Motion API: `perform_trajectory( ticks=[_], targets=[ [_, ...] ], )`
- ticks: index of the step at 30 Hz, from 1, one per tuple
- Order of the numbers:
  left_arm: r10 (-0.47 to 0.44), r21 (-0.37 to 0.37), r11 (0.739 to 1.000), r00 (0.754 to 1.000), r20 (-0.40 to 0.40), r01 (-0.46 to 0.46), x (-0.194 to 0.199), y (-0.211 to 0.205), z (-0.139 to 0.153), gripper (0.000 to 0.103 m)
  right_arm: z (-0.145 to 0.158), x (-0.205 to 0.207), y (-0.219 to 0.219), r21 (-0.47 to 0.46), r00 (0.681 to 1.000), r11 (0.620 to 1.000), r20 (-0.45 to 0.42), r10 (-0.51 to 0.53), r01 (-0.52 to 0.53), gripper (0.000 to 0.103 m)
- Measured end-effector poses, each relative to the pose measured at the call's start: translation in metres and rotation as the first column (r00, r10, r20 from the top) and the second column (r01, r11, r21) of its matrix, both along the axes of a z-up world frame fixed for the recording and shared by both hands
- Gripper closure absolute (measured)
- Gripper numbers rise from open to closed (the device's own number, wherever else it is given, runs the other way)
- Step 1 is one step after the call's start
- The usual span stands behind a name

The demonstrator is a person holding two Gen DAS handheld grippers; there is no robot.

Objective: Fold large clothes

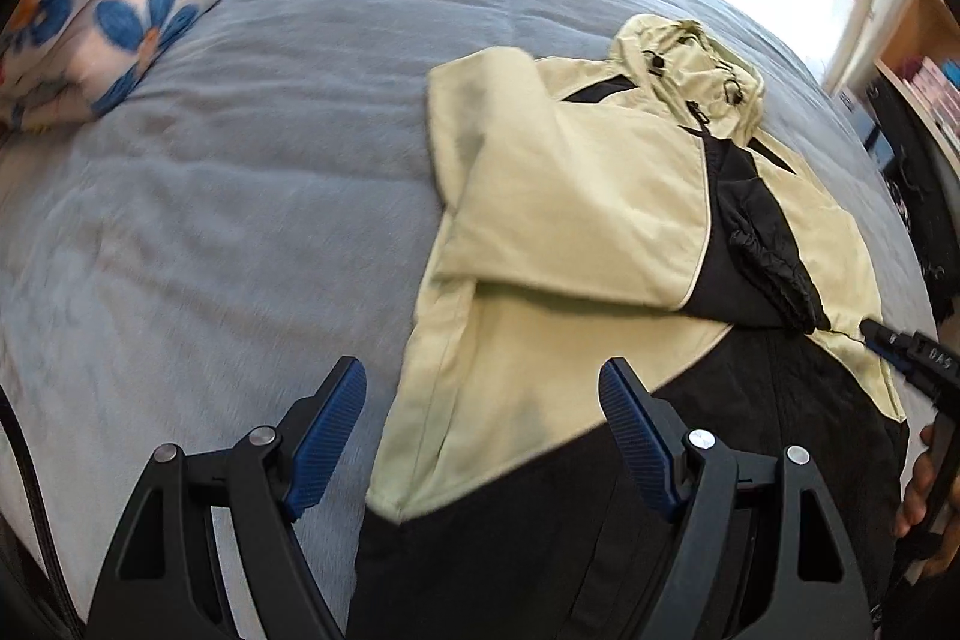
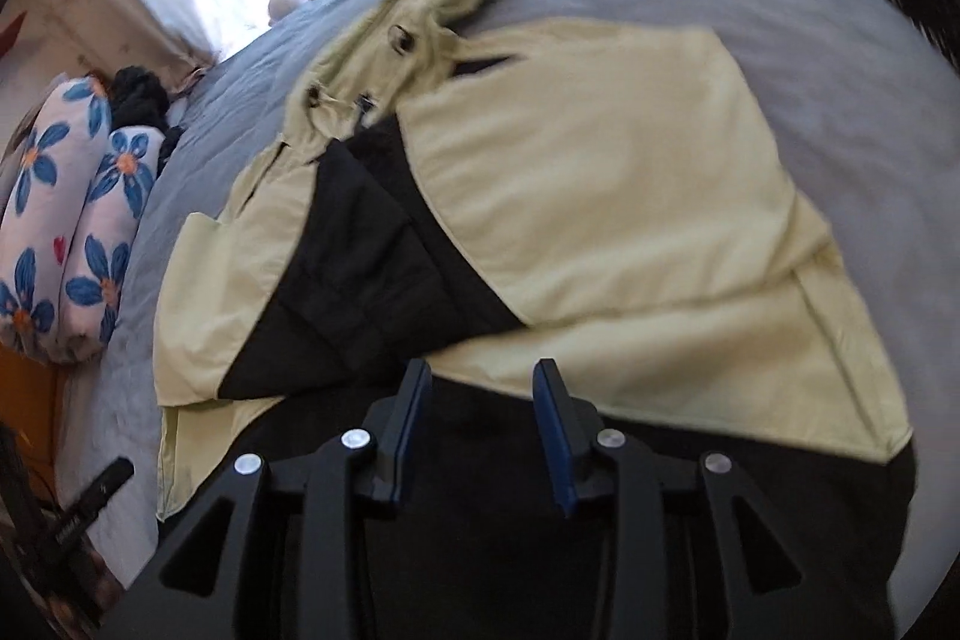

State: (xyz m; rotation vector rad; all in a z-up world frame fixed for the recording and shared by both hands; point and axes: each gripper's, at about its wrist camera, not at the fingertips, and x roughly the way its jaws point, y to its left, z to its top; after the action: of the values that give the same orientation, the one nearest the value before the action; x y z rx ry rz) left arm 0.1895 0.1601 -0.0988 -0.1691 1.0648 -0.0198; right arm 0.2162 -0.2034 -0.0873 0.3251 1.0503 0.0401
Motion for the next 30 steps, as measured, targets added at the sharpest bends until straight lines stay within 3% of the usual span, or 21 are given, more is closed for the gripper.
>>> perform_trajectory(
  ticks=[5,7,9,12,14,15,16,17,19,21,23,25,28,30],
  targets=[
    [-0.016,0.019,1.0,0.999,-0.031,0.017,0.051,-0.005,-0.006,0.024,0.016,0.026,0.058,-0.114,0.98,0.978,0.075,0.183,-0.174,0.055],
    [-0.015,0.004,1.0,0.998,-0.06,0.015,0.071,-0.004,-0.013,0.024,0.007,0.037,0.094,-0.209,0.952,0.937,0.061,0.299,-0.28,0.048],
    [-0.017,-0.009,1.0,0.996,-0.084,0.017,0.09,-0.004,-0.021,0.024,-0.01,0.042,0.118,-0.309,0.928,0.885,0.02,0.372,-0.348,0.048],
    [-0.02,0.017,1.0,0.993,-0.112,0.022,0.106,-0.007,-0.033,0.024,-0.04,0.052,0.139,-0.486,0.916,0.79,-0.058,0.398,-0.374,0.048],
    [-0.013,0.032,0.999,0.991,-0.131,0.017,0.115,-0.008,-0.042,0.024,-0.052,0.054,0.135,-0.515,0.914,0.77,-0.074,0.399,-0.377,0.05],
    [-0.01,0.035,0.999,0.991,-0.137,0.015,0.117,-0.008,-0.045,0.024,-0.051,0.056,0.131,-0.499,0.916,0.782,-0.06,0.398,-0.373,0.072],
    [-0.006,0.038,0.999,0.99,-0.141,0.011,0.119,-0.008,-0.047,0.024,-0.047,0.058,0.123,-0.481,0.921,0.797,-0.057,0.386,-0.364,0.081],
    [-0.005,0.038,0.999,0.99,-0.14,0.01,0.121,-0.008,-0.048,0.024,-0.042,0.061,0.118,-0.453,0.925,0.817,-0.046,0.377,-0.355,0.082],
    [-0.001,0.043,0.999,0.991,-0.132,0.006,0.124,-0.008,-0.049,0.024,-0.017,0.073,0.079,-0.249,0.956,0.93,0.038,0.289,-0.272,0.085],
    [0.004,0.049,0.999,0.993,-0.122,0.002,0.127,-0.009,-0.049,0.024,-0.003,0.085,0.033,-0.056,0.988,0.99,0.081,0.135,-0.131,0.085],
    [0.002,0.051,0.999,0.993,-0.121,0.004,0.13,-0.012,-0.051,0.024,-0.008,0.095,-0.017,0.059,0.998,0.997,0.05,-0.047,0.044,0.085],
    [-0.003,0.059,0.998,0.992,-0.124,0.01,0.133,-0.016,-0.052,0.024,-0.023,0.101,-0.056,0.052,0.984,0.983,-0.005,-0.179,0.179,0.083],
    [-0.012,0.057,0.998,0.992,-0.125,0.019,0.136,-0.019,-0.051,0.024,-0.053,0.103,-0.093,0.137,0.968,0.962,-0.125,-0.219,0.235,0.08],
    [-0.022,0.044,0.999,0.994,-0.112,0.027,0.138,-0.017,-0.047,0.024,-0.056,0.098,-0.095,0.185,0.978,0.963,-0.113,-0.175,0.194,0.073]
  ],
)
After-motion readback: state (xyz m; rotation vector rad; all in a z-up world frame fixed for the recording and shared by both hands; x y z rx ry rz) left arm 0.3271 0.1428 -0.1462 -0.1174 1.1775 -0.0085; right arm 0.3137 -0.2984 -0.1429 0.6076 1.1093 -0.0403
